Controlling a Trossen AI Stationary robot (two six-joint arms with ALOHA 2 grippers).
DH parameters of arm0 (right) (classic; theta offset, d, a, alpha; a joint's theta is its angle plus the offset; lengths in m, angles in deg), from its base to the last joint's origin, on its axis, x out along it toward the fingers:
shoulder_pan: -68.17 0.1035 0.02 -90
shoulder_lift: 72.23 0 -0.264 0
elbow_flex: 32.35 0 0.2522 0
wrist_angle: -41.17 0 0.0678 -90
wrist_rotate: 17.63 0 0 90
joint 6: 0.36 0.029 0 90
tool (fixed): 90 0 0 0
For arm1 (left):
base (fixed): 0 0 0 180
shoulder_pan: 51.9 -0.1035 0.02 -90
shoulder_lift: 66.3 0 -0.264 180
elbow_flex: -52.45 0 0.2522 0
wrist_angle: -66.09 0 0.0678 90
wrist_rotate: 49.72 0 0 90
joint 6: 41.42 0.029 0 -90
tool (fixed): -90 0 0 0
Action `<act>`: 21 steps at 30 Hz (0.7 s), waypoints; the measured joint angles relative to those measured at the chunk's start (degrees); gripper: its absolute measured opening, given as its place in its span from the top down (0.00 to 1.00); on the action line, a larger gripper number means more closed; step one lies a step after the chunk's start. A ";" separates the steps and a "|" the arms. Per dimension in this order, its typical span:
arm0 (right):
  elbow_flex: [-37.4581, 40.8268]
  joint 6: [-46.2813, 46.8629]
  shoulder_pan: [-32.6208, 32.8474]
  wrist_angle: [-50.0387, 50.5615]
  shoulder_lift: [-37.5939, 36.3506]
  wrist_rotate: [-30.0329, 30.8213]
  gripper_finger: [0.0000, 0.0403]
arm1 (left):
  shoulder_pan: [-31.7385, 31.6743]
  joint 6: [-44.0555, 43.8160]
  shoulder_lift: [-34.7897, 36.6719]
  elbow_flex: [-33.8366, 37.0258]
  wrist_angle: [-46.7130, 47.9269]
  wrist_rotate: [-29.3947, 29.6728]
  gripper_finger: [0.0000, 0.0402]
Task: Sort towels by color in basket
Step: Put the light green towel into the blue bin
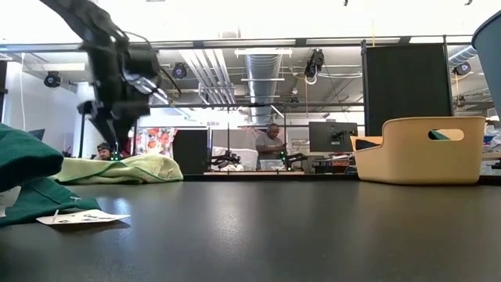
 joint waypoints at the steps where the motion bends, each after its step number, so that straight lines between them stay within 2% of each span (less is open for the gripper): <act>1: -0.41 0.99 0.00 -0.04 -0.10 0.12 0.09 | -0.86 0.98 -1.91 -0.17 -0.93 0.00 0.53; 7: -4.14 8.65 -0.28 -0.01 -0.15 0.07 0.09 | -4.09 3.90 -14.32 -0.76 -5.33 -1.52 0.53; 11: -8.68 10.21 -0.17 0.00 -0.15 0.64 0.09 | -3.93 5.84 -20.56 -0.99 -7.82 -3.38 0.53; 13: -11.15 9.90 -0.11 0.16 -0.15 2.75 0.09 | -3.49 5.83 -22.77 -1.08 -7.94 -4.69 0.54; 17: -16.18 4.15 -0.30 0.38 -0.15 10.14 0.09 | -0.71 6.08 -23.98 -1.17 -8.25 -4.38 0.67; 19: -18.51 -0.80 -0.69 0.77 -0.15 15.79 0.09 | 1.22 6.64 -23.56 -0.94 -8.89 -4.04 0.79; 21: -20.04 -6.03 -1.20 1.24 -0.21 21.06 0.09 | 3.66 6.58 -22.37 -0.87 -11.50 -6.27 0.92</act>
